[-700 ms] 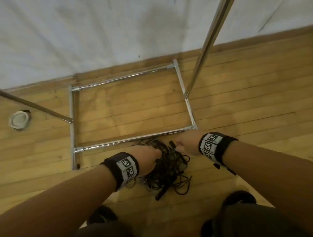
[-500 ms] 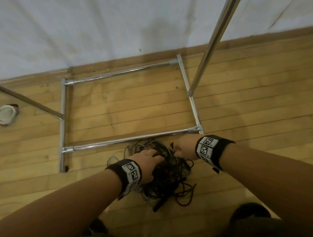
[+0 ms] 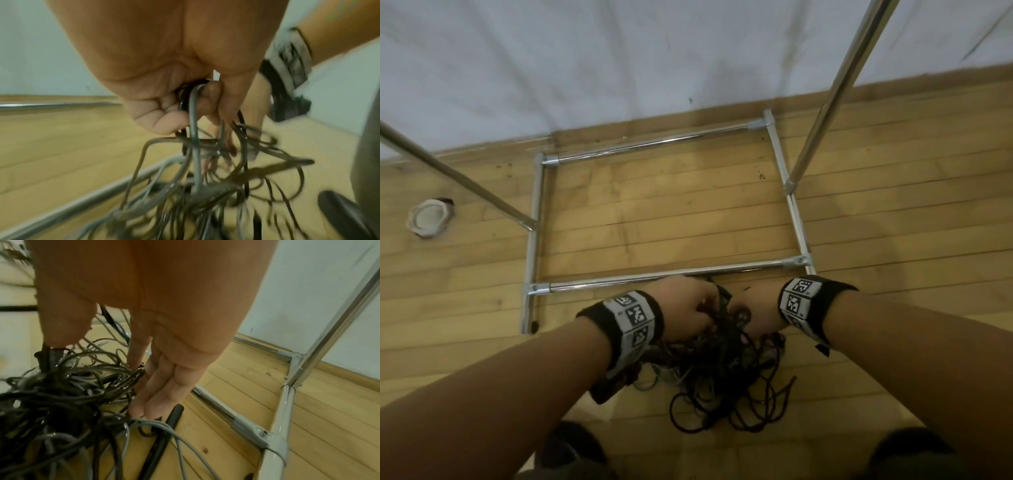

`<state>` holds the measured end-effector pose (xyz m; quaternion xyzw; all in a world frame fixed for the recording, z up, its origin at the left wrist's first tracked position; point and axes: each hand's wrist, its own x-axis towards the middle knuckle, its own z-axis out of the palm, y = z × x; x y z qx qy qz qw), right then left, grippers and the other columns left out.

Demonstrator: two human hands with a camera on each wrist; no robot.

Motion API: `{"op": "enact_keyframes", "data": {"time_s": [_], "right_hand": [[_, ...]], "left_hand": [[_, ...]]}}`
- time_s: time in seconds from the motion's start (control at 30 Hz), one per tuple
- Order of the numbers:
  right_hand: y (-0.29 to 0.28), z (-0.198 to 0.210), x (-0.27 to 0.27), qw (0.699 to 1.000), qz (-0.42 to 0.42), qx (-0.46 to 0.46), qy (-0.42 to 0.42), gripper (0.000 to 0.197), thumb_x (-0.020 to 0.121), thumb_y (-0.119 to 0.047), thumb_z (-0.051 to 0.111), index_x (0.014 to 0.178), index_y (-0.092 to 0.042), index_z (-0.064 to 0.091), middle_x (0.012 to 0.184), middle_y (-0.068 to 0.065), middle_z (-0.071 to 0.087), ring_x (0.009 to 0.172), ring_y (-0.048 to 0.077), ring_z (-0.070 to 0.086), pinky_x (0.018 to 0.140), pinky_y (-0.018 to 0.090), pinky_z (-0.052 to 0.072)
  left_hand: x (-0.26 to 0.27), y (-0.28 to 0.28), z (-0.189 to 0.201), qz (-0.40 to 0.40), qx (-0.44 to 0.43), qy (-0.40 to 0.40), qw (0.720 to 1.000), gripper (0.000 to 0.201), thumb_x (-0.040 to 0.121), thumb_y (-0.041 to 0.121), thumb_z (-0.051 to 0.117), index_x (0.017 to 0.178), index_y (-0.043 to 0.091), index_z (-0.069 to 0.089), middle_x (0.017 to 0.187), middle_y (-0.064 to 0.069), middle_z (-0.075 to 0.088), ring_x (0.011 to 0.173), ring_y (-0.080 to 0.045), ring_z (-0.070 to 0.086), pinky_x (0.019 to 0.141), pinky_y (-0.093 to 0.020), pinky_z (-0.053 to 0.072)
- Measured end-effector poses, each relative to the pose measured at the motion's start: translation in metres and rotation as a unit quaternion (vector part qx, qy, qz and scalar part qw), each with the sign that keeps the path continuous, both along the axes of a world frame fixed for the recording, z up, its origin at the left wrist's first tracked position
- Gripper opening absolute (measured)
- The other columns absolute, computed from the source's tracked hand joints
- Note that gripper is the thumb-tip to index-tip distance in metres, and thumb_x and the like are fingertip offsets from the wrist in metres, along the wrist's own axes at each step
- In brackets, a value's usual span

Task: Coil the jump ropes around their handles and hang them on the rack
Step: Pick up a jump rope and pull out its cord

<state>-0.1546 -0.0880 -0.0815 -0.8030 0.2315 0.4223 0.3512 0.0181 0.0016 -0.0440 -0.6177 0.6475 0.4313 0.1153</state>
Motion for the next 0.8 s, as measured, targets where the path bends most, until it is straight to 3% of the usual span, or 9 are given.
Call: {"op": "enact_keyframes", "data": {"time_s": [0.1, 0.17, 0.23, 0.33, 0.4, 0.5, 0.67, 0.73, 0.8], "right_hand": [[0.001, 0.008, 0.002, 0.997, -0.055, 0.018, -0.052, 0.035, 0.091, -0.044, 0.073, 0.12, -0.025, 0.065, 0.103, -0.011, 0.062, 0.092, 0.011, 0.057, 0.084, 0.031, 0.041], [0.0, 0.017, 0.0, 0.991, -0.111, 0.036, -0.06, 0.036, 0.093, -0.05, 0.067, 0.121, -0.027, 0.068, 0.102, -0.015, 0.061, 0.097, 0.011, 0.06, 0.084, 0.031, 0.047], [0.001, 0.027, -0.003, 0.978, -0.187, 0.073, -0.056, 0.031, 0.097, -0.049, 0.062, 0.12, -0.03, 0.07, 0.107, -0.008, 0.069, 0.099, 0.015, 0.067, 0.087, 0.033, 0.057], [0.01, 0.042, -0.005, 0.935, -0.308, 0.158, -0.072, 0.013, 0.103, -0.027, 0.06, 0.099, -0.022, 0.07, 0.087, 0.0, 0.072, 0.078, 0.018, 0.069, 0.07, 0.034, 0.059], [0.016, 0.058, -0.005, 0.9, -0.377, 0.193, -0.105, 0.016, 0.104, -0.015, 0.056, 0.095, -0.017, 0.07, 0.081, 0.005, 0.074, 0.076, 0.024, 0.071, 0.073, 0.04, 0.06], [0.019, 0.084, -0.005, 0.864, -0.422, 0.228, -0.151, 0.02, 0.105, -0.012, 0.051, 0.117, -0.002, 0.063, 0.114, 0.022, 0.073, 0.099, 0.036, 0.075, 0.094, 0.054, 0.058], [0.033, 0.112, -0.002, 0.848, -0.42, 0.244, -0.214, 0.015, 0.106, -0.013, 0.049, 0.107, -0.004, 0.061, 0.119, 0.024, 0.072, 0.11, 0.04, 0.071, 0.102, 0.057, 0.053], [0.039, 0.114, 0.0, 0.867, -0.385, 0.236, -0.211, 0.022, 0.105, -0.013, 0.052, 0.124, -0.012, 0.064, 0.124, 0.015, 0.072, 0.112, 0.031, 0.071, 0.102, 0.05, 0.055], [0.043, 0.114, 0.002, 0.913, -0.31, 0.19, -0.185, 0.043, 0.103, -0.013, 0.055, 0.143, -0.028, 0.054, 0.132, 0.003, 0.069, 0.119, 0.025, 0.067, 0.105, 0.045, 0.053]], "left_hand": [[0.016, -0.01, 0.044, 0.14, -0.058, 0.128, 0.98, 0.007, 0.088, 0.041, 0.073, 0.091, 0.046, 0.071, 0.092, 0.016, 0.075, 0.08, -0.002, 0.068, 0.069, -0.024, 0.051], [0.028, -0.008, 0.066, 0.231, -0.091, 0.225, 0.942, 0.01, 0.079, 0.037, 0.074, 0.084, 0.046, 0.074, 0.086, 0.017, 0.077, 0.071, 0.002, 0.068, 0.066, -0.022, 0.051], [0.038, -0.002, 0.076, 0.293, -0.144, 0.288, 0.9, 0.012, 0.079, 0.029, 0.074, 0.083, 0.041, 0.076, 0.082, 0.012, 0.077, 0.07, -0.003, 0.068, 0.063, -0.022, 0.051], [0.052, 0.008, 0.076, 0.363, -0.205, 0.306, 0.856, 0.017, 0.089, 0.019, 0.076, 0.085, 0.035, 0.078, 0.085, 0.007, 0.078, 0.076, -0.012, 0.07, 0.066, -0.025, 0.051], [0.06, 0.014, 0.071, 0.348, -0.219, 0.172, 0.895, 0.019, 0.095, 0.024, 0.074, 0.086, 0.04, 0.076, 0.086, 0.012, 0.077, 0.072, -0.001, 0.069, 0.063, -0.021, 0.049], [0.064, 0.028, 0.063, 0.178, -0.151, -0.12, 0.965, 0.012, 0.097, 0.033, 0.068, 0.094, 0.044, 0.071, 0.096, 0.014, 0.071, 0.084, -0.007, 0.064, 0.071, -0.026, 0.05], [0.059, 0.059, 0.053, 0.034, 0.039, -0.276, 0.96, 0.049, 0.099, 0.032, 0.065, 0.147, 0.037, 0.055, 0.139, 0.001, 0.063, 0.115, -0.023, 0.06, 0.08, -0.029, 0.051], [0.061, 0.065, 0.053, 0.002, 0.106, -0.312, 0.944, 0.065, 0.095, 0.039, 0.068, 0.155, 0.044, 0.043, 0.147, 0.005, 0.057, 0.132, -0.025, 0.052, 0.089, -0.033, 0.047], [0.059, 0.064, 0.058, -0.019, 0.101, -0.342, 0.934, 0.061, 0.095, 0.042, 0.068, 0.153, 0.039, 0.046, 0.135, 0.006, 0.061, 0.123, -0.023, 0.056, 0.08, -0.033, 0.046]]}}
